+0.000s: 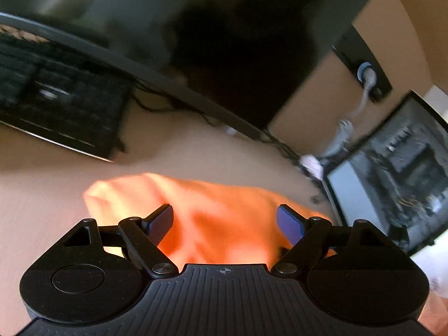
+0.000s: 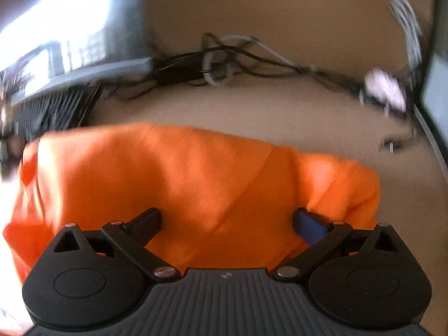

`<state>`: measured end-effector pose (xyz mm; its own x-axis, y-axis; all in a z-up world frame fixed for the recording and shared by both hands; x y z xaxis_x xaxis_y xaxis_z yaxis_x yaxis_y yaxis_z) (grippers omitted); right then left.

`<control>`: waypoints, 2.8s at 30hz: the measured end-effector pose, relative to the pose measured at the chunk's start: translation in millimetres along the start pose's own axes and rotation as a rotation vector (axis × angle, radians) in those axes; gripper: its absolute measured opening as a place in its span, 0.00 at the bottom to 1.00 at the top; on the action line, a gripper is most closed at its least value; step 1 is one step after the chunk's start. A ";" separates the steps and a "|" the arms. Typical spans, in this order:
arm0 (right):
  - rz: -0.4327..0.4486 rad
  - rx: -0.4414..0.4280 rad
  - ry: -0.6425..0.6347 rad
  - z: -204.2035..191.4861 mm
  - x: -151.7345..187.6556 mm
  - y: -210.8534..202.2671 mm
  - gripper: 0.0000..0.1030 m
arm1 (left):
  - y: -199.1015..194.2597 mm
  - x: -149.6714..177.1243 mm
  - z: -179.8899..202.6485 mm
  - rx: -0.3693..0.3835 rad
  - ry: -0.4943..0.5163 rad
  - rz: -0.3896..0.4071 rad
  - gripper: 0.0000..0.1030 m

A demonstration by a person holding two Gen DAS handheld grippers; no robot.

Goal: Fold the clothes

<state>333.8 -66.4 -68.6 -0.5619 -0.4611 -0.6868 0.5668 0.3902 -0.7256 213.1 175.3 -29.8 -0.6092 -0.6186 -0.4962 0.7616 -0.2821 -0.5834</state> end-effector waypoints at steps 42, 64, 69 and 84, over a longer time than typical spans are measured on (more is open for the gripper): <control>-0.033 -0.022 -0.335 -55.7 18.1 -25.0 1.00 | 29.2 25.3 42.1 0.117 0.125 -0.110 0.91; 0.009 0.327 -0.213 15.2 -12.6 -11.1 1.00 | 2.2 36.9 -18.3 0.006 -0.037 -0.199 0.91; 0.148 0.255 -0.116 -27.1 -32.2 -51.5 1.00 | -30.2 30.8 -81.6 -0.089 -0.212 -0.154 0.91; 0.058 -0.296 0.082 -102.3 11.0 -17.9 0.97 | 20.7 31.5 -85.0 0.072 -0.336 -0.154 0.54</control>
<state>255.8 3.1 -67.5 -0.5873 -0.3702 -0.7197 0.4057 0.6348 -0.6576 190.9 212.3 -112.1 -0.6202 -0.7679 -0.1605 0.6878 -0.4339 -0.5819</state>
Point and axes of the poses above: each gripper's, at about its wrist camera, not at the fingertips, and y roughly the way its jaws point, z to its right, x to its underside, the point moved 5 cm from there along y, roughly the way its jaws point, and after that the axes turned 9 degrees about -y, right-handed, at the moved point
